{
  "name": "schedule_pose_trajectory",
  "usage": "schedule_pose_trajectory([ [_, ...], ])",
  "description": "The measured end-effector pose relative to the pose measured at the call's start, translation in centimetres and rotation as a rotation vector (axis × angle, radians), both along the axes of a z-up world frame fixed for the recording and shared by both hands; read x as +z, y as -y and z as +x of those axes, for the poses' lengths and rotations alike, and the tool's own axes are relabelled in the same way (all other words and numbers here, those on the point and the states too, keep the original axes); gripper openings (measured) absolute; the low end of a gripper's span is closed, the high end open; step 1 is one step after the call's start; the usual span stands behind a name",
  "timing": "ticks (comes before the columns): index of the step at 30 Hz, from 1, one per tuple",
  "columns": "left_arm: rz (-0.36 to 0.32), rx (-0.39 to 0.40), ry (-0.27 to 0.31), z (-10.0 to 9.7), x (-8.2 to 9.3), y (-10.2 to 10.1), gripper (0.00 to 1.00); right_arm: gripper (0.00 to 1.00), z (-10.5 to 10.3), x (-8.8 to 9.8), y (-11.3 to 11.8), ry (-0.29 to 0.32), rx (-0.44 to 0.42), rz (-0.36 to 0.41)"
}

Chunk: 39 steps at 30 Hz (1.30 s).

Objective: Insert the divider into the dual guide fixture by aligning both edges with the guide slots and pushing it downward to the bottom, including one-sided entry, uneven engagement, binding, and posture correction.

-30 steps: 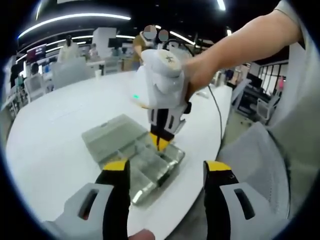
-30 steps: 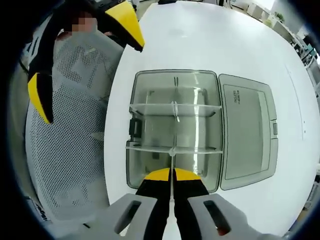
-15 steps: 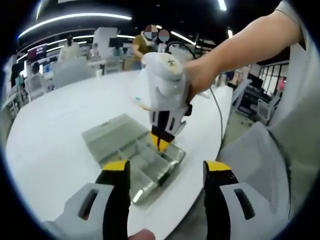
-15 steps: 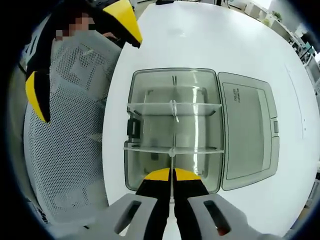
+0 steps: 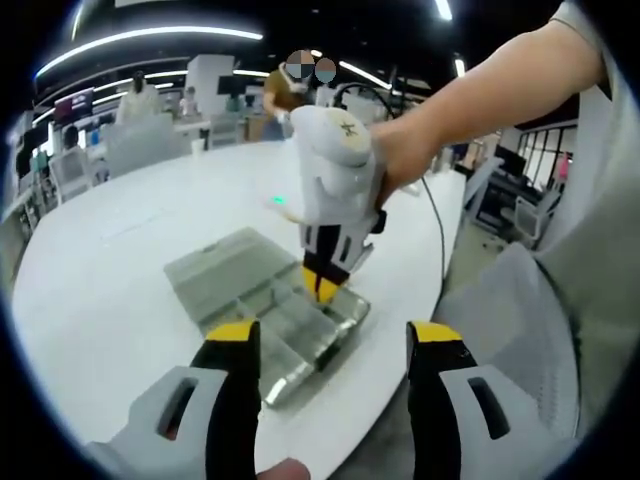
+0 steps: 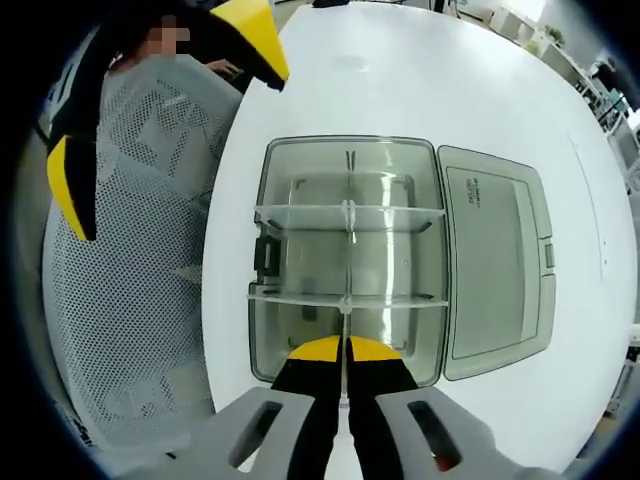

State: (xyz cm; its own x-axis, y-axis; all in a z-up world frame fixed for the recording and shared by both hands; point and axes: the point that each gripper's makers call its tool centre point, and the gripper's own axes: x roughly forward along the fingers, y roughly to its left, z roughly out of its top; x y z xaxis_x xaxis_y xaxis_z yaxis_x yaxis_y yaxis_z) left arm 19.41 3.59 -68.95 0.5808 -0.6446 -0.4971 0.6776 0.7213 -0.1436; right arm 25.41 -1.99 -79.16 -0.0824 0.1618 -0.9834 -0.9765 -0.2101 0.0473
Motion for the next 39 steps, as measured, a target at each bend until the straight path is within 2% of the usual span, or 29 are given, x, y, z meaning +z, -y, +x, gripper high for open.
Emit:
schedule_pose_trajectory([
  [19, 0.012, -0.002, 0.007, -0.08, 0.37, -0.19, 0.57, 0.0, 0.02, -0.18, -0.08, -0.008, 0.014, -0.012],
  [24, 0.014, 0.0, 0.009, -0.08, 0.52, -0.28, 0.57, 0.0, -0.05, -0.14, -0.16, -0.012, 0.053, -0.011],
  [26, 0.015, 0.001, 0.01, -0.08, 0.51, -0.37, 0.57, 0.0, -0.1, -0.09, -0.18, -0.017, 0.033, -0.011],
  [34, 0.017, 0.001, 0.01, -0.2, 0.53, -0.38, 0.57, 0.0, 0.14, -0.06, 0.0, -0.001, 0.044, -0.006],
  [39, 0.019, -0.005, 0.008, -0.32, 0.46, -0.16, 0.57, 0.05, 0.08, 0.56, 0.26, -0.006, 0.022, 0.015],
])
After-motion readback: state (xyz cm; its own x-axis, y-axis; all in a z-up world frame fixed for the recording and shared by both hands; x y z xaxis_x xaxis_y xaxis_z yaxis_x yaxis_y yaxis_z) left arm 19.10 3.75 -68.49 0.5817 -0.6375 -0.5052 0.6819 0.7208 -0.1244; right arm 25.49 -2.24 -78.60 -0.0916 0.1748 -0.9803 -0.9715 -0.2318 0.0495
